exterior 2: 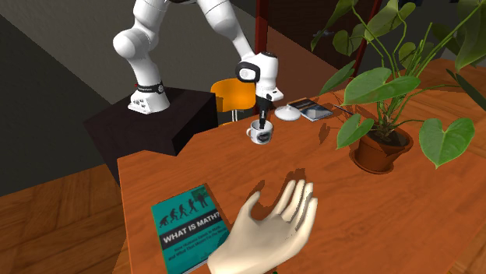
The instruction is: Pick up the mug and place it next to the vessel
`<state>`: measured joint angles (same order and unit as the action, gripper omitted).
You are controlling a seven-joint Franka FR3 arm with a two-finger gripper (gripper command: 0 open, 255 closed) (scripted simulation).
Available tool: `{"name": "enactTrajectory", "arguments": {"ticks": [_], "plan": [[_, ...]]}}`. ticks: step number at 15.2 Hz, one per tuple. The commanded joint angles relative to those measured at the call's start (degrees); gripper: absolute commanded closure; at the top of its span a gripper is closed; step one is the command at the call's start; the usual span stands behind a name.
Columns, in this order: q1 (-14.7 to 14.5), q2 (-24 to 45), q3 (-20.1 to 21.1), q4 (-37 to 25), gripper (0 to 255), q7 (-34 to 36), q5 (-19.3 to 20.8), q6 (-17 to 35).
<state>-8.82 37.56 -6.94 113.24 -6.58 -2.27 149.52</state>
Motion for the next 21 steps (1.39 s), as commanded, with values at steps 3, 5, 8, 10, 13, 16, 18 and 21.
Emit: {"name": "enactTrajectory", "arguments": {"ticks": [3,5,8,10,13,16,18,21], "plan": [[0.02,1.16,0.14,-0.28,255,0.07,-0.12,0.9],[0.02,1.16,0.14,-0.29,255,0.07,-0.11,0.9],[0.02,1.16,0.14,-0.29,255,0.07,-0.12,0.9],[0.02,1.16,0.14,-0.29,0,0.07,-0.11,0.9],[0.02,1.16,0.14,-0.29,0,0.07,-0.12,0.9],[-0.43,-2.23,-0.25,0.66,0,0.31,0.24,-1.55],[-0.81,-5.14,-0.59,1.23,0,0.55,0.59,-3.89],[-0.81,-5.14,-0.58,1.24,0,0.55,0.59,-3.89]]}}
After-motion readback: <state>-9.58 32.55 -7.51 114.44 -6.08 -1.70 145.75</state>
